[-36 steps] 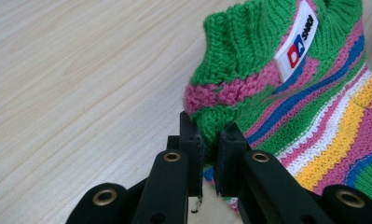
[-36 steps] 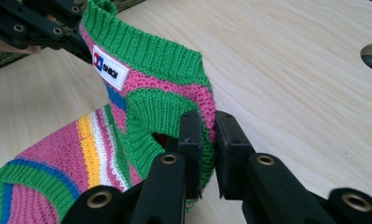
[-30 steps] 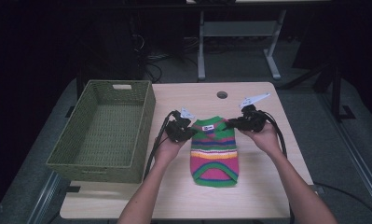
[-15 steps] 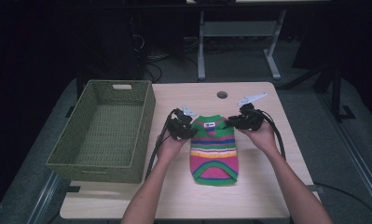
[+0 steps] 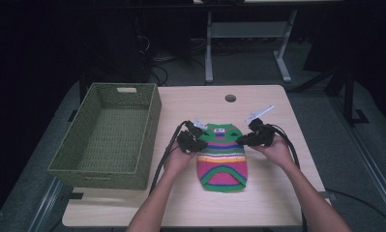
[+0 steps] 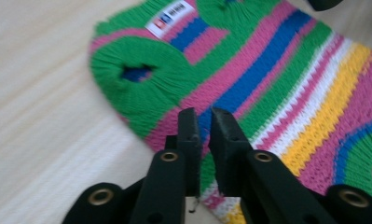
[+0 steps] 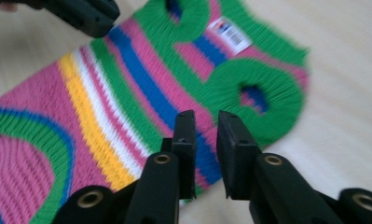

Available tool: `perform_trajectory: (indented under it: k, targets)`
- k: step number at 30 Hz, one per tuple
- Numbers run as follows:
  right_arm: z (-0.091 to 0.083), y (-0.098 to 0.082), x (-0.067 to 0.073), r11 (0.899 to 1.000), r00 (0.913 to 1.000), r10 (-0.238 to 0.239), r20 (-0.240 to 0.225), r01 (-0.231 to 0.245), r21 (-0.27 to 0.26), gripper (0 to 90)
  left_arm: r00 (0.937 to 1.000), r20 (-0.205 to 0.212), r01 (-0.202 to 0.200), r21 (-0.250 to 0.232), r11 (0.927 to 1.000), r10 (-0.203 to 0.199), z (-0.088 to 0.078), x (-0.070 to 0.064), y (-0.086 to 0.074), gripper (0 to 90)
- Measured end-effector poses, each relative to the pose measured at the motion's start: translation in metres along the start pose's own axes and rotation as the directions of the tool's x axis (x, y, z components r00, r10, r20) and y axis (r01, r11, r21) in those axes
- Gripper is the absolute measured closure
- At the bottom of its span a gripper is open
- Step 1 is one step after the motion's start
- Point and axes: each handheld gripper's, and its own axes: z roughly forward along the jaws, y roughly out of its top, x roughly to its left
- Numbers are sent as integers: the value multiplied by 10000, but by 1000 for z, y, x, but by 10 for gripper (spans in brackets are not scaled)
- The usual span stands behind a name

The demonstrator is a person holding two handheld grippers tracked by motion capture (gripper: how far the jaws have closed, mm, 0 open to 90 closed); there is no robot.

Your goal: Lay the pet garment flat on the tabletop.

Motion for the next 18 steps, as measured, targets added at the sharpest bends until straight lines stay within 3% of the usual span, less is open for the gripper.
perform_trajectory:
  k: [6,10,18]
  targets:
    - [16,-4,1,9990,10000,-72,-29,73,435,817,9994,-4,-343,495,9982,344,10,-6,-2,832]
    - [21,-7,-3,9996,9998,150,-148,-146,255,826,9990,-112,-429,588,9973,436,11,-5,-2,831]
    - [20,-9,-3,9991,9991,404,-163,-401,166,822,9995,-230,-226,456,9987,236,10,-5,-5,782]
